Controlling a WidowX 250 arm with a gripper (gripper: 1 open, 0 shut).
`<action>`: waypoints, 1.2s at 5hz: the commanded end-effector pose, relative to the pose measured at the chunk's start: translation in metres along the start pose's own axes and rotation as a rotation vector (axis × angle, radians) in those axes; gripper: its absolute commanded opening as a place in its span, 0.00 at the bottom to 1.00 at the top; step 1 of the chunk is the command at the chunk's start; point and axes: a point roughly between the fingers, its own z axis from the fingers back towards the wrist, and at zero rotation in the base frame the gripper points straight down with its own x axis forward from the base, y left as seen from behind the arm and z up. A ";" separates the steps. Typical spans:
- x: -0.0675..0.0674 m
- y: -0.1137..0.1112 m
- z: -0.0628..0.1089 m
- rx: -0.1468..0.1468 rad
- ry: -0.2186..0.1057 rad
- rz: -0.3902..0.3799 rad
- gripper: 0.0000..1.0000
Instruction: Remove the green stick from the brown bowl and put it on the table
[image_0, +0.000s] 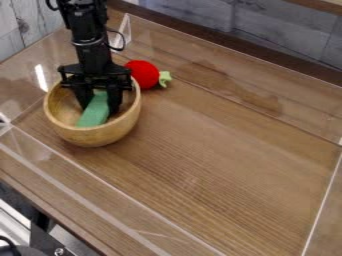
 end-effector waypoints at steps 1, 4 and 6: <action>0.003 0.004 0.032 -0.018 -0.026 -0.013 0.00; -0.019 -0.025 0.104 -0.119 -0.079 -0.007 0.00; -0.054 -0.077 0.093 -0.123 -0.069 -0.107 0.00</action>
